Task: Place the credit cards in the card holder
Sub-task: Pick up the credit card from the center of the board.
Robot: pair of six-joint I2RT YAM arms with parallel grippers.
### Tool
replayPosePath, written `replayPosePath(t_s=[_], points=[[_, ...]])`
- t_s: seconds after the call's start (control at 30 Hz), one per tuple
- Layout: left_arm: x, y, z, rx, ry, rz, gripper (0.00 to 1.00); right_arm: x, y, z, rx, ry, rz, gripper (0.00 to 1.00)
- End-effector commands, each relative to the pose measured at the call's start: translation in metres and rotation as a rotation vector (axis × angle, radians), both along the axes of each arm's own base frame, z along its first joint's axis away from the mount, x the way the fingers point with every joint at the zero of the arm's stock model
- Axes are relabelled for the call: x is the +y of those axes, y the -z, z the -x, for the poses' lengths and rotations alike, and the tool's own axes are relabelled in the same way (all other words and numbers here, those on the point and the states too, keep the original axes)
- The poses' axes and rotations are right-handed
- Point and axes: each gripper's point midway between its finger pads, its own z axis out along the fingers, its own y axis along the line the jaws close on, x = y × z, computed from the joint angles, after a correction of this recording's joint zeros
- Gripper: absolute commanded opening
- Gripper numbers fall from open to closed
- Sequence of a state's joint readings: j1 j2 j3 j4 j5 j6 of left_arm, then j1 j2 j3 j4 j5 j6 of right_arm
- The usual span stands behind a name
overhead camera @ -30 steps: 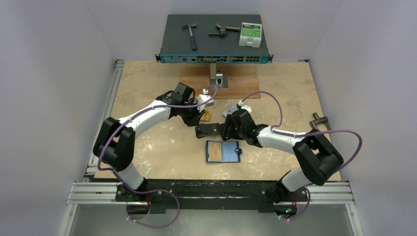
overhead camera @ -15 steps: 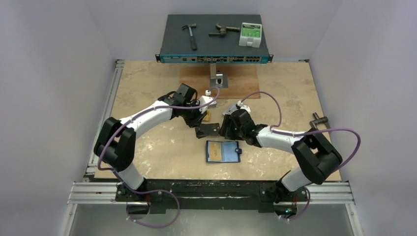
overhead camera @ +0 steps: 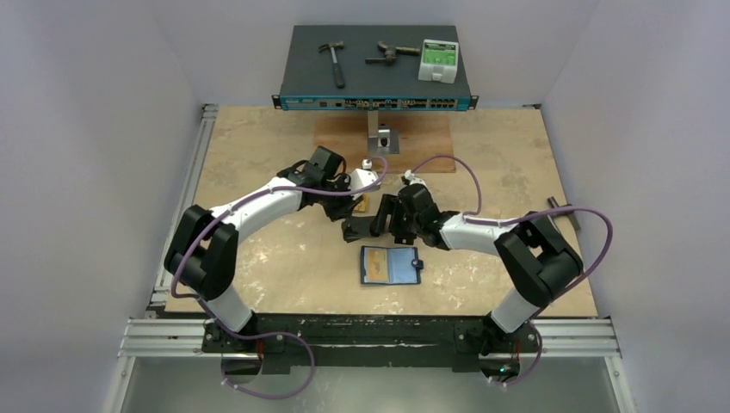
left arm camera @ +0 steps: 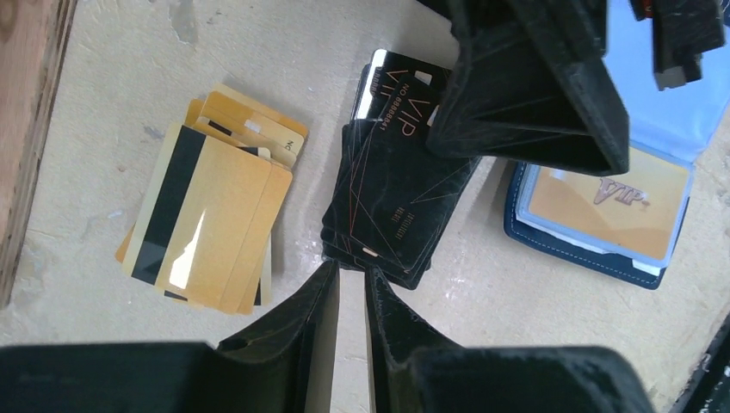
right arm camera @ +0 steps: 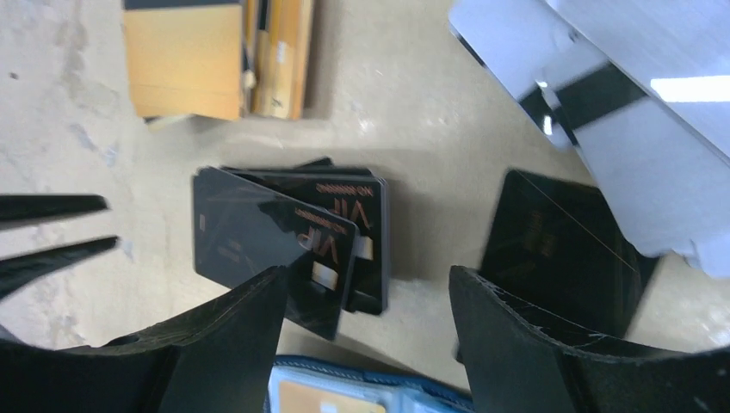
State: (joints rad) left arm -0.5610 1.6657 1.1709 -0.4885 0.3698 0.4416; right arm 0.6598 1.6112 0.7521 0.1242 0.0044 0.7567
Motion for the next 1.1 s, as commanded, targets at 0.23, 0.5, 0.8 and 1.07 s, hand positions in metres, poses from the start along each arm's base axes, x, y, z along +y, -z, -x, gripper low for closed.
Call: replayPosePath(t_s=[0.23,0.5,0.8,1.07], points=[[-0.02,-0.013,-0.002,-0.166,0.155,-0.019,0.17,0.008,0.003,-0.018,-0.018,0.004,0.017,0.63],[-0.017,-0.016,-0.001,-0.187,0.16,-0.019,0.16,-0.016,0.014,-0.003,0.007,0.037,0.091,0.51],[-0.014,-0.013,0.0,-0.187,0.172,-0.038,0.15,-0.023,0.01,0.005,0.005,0.057,0.082,0.5],[-0.015,-0.014,0.001,-0.171,0.167,-0.033,0.14,-0.019,0.005,0.008,0.005,0.089,0.005,0.46]])
